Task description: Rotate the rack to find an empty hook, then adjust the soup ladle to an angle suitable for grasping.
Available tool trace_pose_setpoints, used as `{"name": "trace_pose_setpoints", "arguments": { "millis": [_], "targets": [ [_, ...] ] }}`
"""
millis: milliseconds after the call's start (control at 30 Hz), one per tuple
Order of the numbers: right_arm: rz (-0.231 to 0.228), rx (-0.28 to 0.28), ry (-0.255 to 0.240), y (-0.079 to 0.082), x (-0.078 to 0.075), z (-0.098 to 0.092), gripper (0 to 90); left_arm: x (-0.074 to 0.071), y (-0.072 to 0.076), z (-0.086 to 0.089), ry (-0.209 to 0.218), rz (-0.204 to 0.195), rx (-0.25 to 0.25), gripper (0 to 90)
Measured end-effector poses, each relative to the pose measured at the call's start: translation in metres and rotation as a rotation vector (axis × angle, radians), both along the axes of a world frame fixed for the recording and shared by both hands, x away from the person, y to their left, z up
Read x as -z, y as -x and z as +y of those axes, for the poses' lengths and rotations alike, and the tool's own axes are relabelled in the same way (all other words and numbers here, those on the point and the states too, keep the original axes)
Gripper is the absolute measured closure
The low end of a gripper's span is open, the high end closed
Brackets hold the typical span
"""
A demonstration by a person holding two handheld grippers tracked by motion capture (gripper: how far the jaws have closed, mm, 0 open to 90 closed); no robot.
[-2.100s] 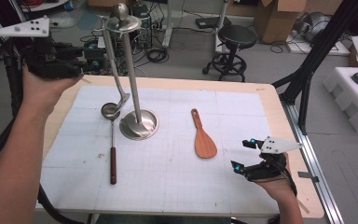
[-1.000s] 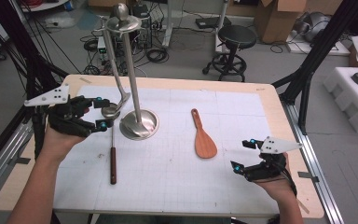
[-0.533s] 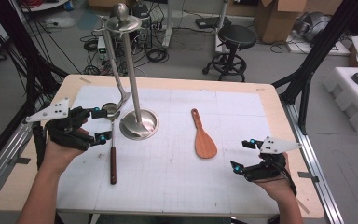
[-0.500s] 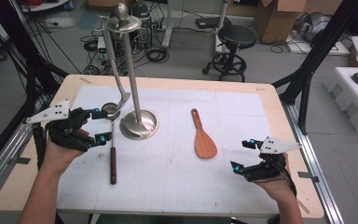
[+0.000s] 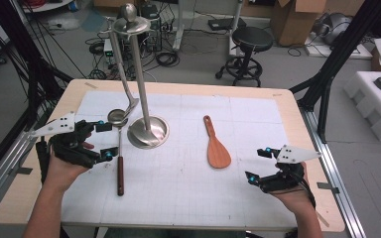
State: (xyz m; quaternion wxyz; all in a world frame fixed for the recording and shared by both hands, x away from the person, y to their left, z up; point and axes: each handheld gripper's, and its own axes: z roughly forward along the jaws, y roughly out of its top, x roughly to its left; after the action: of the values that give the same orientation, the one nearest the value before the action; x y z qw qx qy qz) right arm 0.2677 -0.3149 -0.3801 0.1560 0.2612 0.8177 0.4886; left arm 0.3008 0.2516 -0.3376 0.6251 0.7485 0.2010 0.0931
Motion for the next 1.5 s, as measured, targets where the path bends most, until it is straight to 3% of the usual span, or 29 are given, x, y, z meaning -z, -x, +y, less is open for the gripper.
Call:
{"name": "trace_pose_setpoints", "arguments": {
  "millis": [600,1500],
  "targets": [
    [-0.001,0.002,-0.001,0.002,0.000,-0.002,11.8,0.005,-0.005,0.002,-0.005,0.012,-0.020,8.6],
    [0.000,0.002,0.005,0.000,-0.001,-0.001,11.8,0.011,-0.007,0.002,-0.054,0.026,-0.048,8.7]
  ]
}}
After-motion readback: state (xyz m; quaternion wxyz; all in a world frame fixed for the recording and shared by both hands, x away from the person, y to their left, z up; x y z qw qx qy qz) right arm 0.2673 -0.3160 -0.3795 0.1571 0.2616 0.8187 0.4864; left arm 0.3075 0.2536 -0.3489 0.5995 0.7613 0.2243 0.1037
